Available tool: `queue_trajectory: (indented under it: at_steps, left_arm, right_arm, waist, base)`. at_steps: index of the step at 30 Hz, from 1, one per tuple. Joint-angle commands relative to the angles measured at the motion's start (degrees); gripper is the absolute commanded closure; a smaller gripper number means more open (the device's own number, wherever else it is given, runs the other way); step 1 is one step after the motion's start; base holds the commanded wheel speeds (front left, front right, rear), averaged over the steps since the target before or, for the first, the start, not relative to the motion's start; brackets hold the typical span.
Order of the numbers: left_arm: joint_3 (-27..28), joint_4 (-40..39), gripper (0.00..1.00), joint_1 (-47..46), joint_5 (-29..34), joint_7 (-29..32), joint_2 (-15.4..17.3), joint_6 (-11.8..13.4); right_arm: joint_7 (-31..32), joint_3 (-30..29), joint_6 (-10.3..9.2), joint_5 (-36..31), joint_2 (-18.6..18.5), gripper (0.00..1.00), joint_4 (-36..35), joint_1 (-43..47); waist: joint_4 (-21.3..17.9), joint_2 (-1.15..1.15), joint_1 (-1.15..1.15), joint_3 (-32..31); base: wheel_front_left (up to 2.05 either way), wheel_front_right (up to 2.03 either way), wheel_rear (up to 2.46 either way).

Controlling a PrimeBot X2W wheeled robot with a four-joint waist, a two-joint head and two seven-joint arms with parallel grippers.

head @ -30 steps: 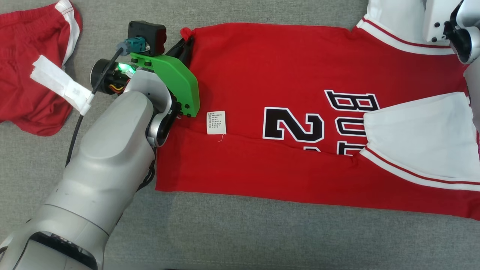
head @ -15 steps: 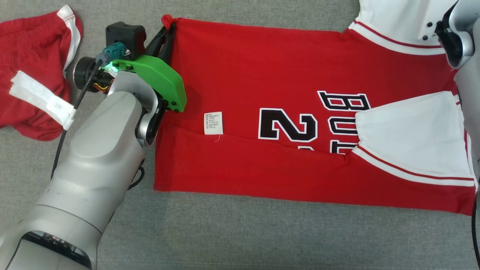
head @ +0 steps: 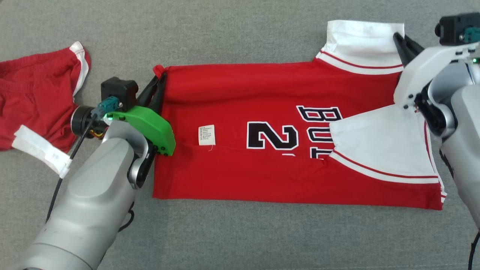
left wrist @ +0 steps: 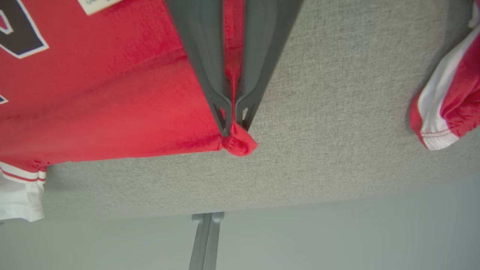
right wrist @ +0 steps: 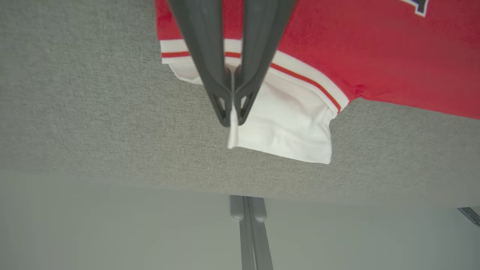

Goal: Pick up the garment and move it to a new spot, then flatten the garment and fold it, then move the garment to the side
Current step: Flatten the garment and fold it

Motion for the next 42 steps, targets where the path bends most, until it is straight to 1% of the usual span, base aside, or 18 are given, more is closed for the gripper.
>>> queue_trajectory:
  at_steps: [1, 4, 5, 8, 11, 14, 19, 21, 25, 26, 27, 28, 29, 34, 37, 39, 42]
  left_arm:
    - [0.5, -0.9, 1.0, 1.7, 0.0, -0.6, 0.9, 0.0]
    - [1.2, -3.0, 1.0, 4.4, 0.9, -0.9, 2.4, 0.5]
    - [1.4, -3.6, 1.0, 5.0, 1.2, -1.0, 2.8, 0.6]
    - [2.8, -6.5, 1.0, 7.4, 2.2, -1.1, 3.7, 1.2]
    - [4.4, -9.5, 1.0, 10.4, 3.5, -1.1, 4.6, 1.3]
    - [6.2, -12.0, 1.0, 13.4, 5.3, -1.0, 4.9, 1.5]
    - [8.7, -14.8, 1.0, 16.8, 7.9, -1.1, 4.5, 0.5]
    - [10.5, -16.5, 1.0, 18.4, 9.8, -1.1, 4.4, 0.2]
    - [13.7, -17.4, 1.0, 21.0, 12.4, -1.0, 3.9, -0.5]
    - [14.1, -17.3, 0.96, 21.6, 13.0, -1.0, 3.7, -0.7]
    - [14.7, -16.9, 0.59, 22.2, 13.3, -1.0, 3.3, -1.0]
    - [15.2, -16.5, 0.0, 22.7, 13.4, -1.0, 2.9, -1.2]
    - [15.8, -16.2, 0.0, 23.1, 13.6, -1.0, 2.5, -1.5]
    - [20.2, -16.3, 0.0, 25.4, 13.6, -1.0, 0.5, -2.5]
    - [25.1, -18.6, 0.0, 27.9, 12.8, -1.0, -1.1, -3.1]
    - [28.3, -20.8, 0.0, 29.7, 13.0, -1.0, -2.1, -3.7]
    - [32.8, -24.6, 0.0, 32.5, 13.4, -1.0, -4.0, -4.7]
  right_arm:
    - [0.7, 0.1, -0.1, 2.7, -0.7, 1.0, -2.7, 3.3]
    - [3.4, 0.5, -0.1, 8.2, -2.2, 1.0, -10.0, 10.6]
    - [4.3, 0.0, -0.1, 10.2, -2.2, 1.0, -12.4, 12.5]
    - [7.1, -1.5, -0.1, 14.1, -4.2, 1.0, -19.2, 19.1]
    - [9.2, -3.3, -0.09, 14.7, -5.0, 1.0, -24.0, 24.1]
    - [11.6, -6.2, -0.09, 13.8, -5.2, 1.0, -28.3, 28.7]
    - [15.3, -10.0, -0.06, 11.9, -3.3, 1.0, -33.7, 34.0]
    - [17.0, -11.2, -0.07, 11.4, -2.0, 1.0, -35.6, 35.7]
    - [20.2, -12.6, -0.06, 10.4, 0.7, 1.0, -38.1, 38.6]
    - [21.0, -13.0, -0.06, 10.1, 1.2, 1.0, -38.5, 39.2]
    - [22.3, -13.4, -0.06, 9.9, 1.9, 1.0, -38.8, 40.1]
    - [23.3, -13.7, -0.06, 9.7, 2.5, 0.68, -39.1, 40.8]
    - [24.6, -14.1, -0.07, 9.4, 3.1, 0.0, -39.4, 41.5]
    - [31.1, -15.7, -0.06, 8.9, 5.7, 0.0, -41.5, 44.5]
    - [34.9, -17.2, -0.06, 9.2, 7.4, 0.0, -43.4, 46.0]
    - [35.1, -18.7, -0.06, 9.2, 8.5, 0.0, -45.4, 45.9]
    - [34.1, -21.4, -0.06, 7.5, 10.1, 0.0, -46.9, 45.6]
  waist:
    - [-1.3, 0.0, 0.0, -2.7]
    - [-1.9, 0.0, 0.0, -4.0]
    - [-2.0, 0.0, 0.0, -4.2]
    - [-2.7, 0.0, 0.0, -4.7]
    - [-3.2, 0.0, 0.0, -5.1]
    - [-3.8, 0.0, 0.0, -5.5]
    - [-4.5, 0.0, 0.0, -6.1]
    - [-4.7, 0.0, 0.0, -6.2]
    - [-4.8, 0.0, 0.0, -6.3]
    - [-4.8, 0.0, 0.0, -6.4]
    - [-4.8, 0.0, 0.0, -6.4]
    - [-4.8, 0.0, 0.0, -6.5]
    - [-4.7, 0.0, 0.0, -6.6]
    - [-4.6, 0.0, 0.0, -7.0]
    - [-4.5, 0.0, 0.0, -7.6]
    - [-4.4, 0.0, 0.0, -8.2]
    - [-4.3, 0.0, 0.0, -8.9]
  base:
    - [0.0, 0.0, 0.0]
    - [0.0, 0.0, 0.0]
    - [0.0, 0.0, 0.0]
    - [0.0, 0.0, 0.0]
    - [0.0, 0.0, 0.0]
    - [0.0, 0.0, 0.0]
    - [0.0, 0.0, 0.0]
    - [0.0, 0.0, 0.0]
    - [0.0, 0.0, 0.0]
    - [0.0, 0.0, 0.0]
    - [0.0, 0.0, 0.0]
    - [0.0, 0.0, 0.0]
    - [0.0, 0.0, 0.0]
    - [0.0, 0.0, 0.0]
    - [0.0, 0.0, 0.0]
    - [0.0, 0.0, 0.0]
    - [0.0, 0.0, 0.0]
